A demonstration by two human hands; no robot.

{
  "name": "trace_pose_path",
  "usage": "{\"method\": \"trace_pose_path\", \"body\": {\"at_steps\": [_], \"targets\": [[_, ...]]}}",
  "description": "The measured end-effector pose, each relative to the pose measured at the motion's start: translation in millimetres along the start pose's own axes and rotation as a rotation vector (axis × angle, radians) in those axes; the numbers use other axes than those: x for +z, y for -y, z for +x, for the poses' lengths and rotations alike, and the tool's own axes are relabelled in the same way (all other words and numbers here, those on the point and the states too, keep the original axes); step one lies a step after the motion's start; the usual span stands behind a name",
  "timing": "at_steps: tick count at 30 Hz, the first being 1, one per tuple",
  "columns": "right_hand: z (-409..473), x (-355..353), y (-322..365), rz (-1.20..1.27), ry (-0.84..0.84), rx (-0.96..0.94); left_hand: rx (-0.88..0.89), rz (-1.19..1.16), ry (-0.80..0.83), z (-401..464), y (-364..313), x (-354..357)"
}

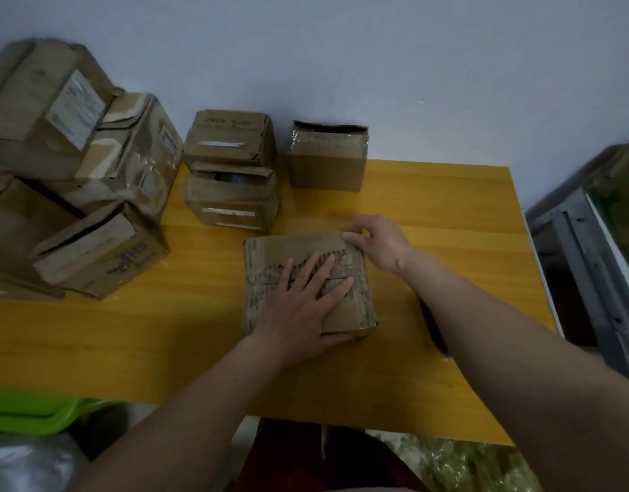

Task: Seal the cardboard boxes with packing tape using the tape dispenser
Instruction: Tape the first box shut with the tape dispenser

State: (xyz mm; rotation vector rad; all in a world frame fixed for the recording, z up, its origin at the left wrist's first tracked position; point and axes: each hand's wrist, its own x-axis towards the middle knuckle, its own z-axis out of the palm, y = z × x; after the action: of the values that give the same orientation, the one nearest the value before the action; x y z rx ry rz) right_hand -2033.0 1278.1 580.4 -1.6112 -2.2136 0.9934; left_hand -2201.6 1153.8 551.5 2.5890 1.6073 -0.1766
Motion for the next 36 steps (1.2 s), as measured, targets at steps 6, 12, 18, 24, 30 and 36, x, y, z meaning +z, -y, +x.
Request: {"method": "trace_pose_path", "body": {"at_steps": [6,12,18,24,30,36], "targets": [[8,-9,-3,0.129,0.094,0.281,-0.051,0.001,0.040,6,0,0],[-5,19,14,0.015,-0.153,0.046,-0.051,0.013,0.045,11,1,-1],[1,33,8,0.358,-0.179,0.109,-0.043,0.025,0.043,12,0,0],[9,40,-4,0.951,-0.138,0.415,-0.049,0.002,0.052,13,0,-1],[24,43,-9,1.010,-0.227,0.611,-0.055,0.012,0.062,13,-1,-2],[18,35,-16,0.742,-0.200,0.580,-0.069,0.000,0.079,14,-1,-5]]}}
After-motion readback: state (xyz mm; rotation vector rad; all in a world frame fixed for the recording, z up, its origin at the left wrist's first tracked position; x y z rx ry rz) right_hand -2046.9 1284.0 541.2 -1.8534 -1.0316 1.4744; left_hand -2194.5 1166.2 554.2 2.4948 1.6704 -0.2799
